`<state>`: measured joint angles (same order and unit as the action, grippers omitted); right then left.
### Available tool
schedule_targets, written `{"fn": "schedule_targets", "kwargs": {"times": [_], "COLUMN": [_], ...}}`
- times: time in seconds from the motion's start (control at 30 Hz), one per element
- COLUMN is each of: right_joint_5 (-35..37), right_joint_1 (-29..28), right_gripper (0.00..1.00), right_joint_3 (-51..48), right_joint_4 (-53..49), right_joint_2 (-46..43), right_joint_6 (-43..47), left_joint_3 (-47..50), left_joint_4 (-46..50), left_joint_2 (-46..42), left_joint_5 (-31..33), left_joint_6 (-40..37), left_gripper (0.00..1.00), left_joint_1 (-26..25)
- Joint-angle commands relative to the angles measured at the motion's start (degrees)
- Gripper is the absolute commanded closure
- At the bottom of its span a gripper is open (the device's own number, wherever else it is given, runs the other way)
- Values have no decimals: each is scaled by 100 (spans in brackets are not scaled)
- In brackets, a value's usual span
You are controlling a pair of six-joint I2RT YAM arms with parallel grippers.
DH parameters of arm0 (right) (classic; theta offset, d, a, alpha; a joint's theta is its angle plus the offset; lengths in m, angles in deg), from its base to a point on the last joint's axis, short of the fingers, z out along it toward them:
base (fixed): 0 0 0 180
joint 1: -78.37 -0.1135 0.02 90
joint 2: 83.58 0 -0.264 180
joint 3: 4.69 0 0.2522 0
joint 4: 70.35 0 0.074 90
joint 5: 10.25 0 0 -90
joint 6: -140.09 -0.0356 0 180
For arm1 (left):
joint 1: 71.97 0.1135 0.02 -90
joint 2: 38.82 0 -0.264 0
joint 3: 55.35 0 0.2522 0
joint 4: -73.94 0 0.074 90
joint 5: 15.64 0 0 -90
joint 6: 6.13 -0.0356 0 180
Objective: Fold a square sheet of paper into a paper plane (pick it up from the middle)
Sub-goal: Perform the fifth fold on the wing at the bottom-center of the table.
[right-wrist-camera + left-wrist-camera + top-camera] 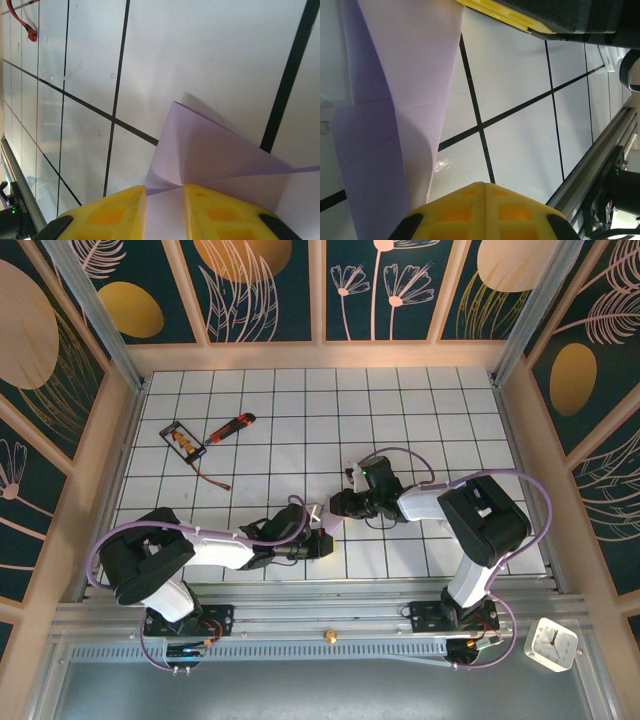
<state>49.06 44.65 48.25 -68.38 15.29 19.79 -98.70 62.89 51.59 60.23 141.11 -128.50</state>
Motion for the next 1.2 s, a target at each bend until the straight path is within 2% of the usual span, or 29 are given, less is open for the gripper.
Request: {"fn": "schedule_targets", "kwargs": {"times": [0.0, 0.37, 1.17], "right_joint_5": [354, 354, 345], "right_joint_1": [26, 25, 26], "right_gripper": [73, 73, 73], "right_joint_3": [-200, -200, -138], "right_joint_4": [-325, -325, -366], "right_joint_2": [171, 191, 237], "right_joint_6": [139, 139, 152], "left_joint_3": [77, 295, 251], "left_joint_4": [91, -224, -394], "left_joint_2": [92, 78, 116], "left_joint_5": [45, -136, -293], "left_joint_6": [19, 180, 228], "left_gripper": [97, 99, 94], "left_joint_1": [90, 269, 512]}}
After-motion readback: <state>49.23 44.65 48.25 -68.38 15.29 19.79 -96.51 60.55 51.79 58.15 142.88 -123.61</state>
